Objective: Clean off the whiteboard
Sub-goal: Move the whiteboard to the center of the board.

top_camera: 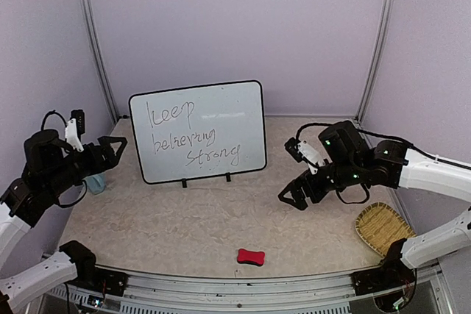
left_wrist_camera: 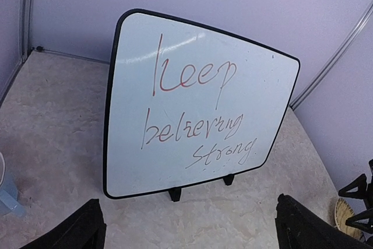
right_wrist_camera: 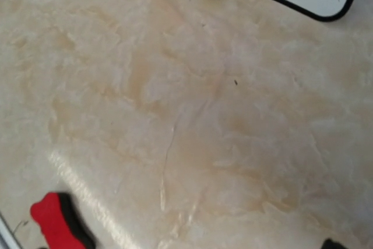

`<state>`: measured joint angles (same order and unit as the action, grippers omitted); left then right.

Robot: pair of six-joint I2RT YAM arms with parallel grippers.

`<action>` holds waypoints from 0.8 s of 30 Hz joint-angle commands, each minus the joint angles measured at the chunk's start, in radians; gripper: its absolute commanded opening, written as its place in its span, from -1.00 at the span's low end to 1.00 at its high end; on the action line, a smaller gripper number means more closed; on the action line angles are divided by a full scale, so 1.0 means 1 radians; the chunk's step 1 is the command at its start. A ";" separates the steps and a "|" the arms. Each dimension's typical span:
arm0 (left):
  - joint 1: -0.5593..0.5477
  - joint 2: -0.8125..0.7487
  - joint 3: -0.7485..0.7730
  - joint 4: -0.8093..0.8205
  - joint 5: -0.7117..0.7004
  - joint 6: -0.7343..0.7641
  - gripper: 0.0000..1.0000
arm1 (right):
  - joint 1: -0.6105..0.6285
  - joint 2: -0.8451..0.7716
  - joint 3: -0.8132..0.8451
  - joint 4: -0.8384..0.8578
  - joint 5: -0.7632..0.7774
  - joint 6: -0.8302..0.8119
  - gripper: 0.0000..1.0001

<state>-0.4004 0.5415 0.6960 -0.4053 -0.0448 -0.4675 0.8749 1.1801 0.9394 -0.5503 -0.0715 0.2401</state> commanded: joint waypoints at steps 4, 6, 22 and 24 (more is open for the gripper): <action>-0.009 -0.007 -0.019 0.031 0.016 -0.015 0.98 | 0.086 0.150 0.086 0.113 0.168 0.091 1.00; -0.008 -0.007 -0.015 0.033 0.024 -0.007 0.98 | 0.107 0.210 0.115 0.126 0.212 0.112 1.00; -0.009 -0.032 -0.008 0.031 -0.027 0.091 0.98 | 0.167 0.618 0.391 0.224 0.450 0.265 1.00; -0.009 -0.052 -0.018 0.037 -0.037 0.095 0.98 | 0.168 0.653 0.408 0.227 0.465 0.277 1.00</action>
<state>-0.4057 0.5335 0.6949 -0.4042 -0.0612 -0.4023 1.0325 1.7744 1.3067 -0.3588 0.3252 0.4587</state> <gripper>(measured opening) 0.989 0.997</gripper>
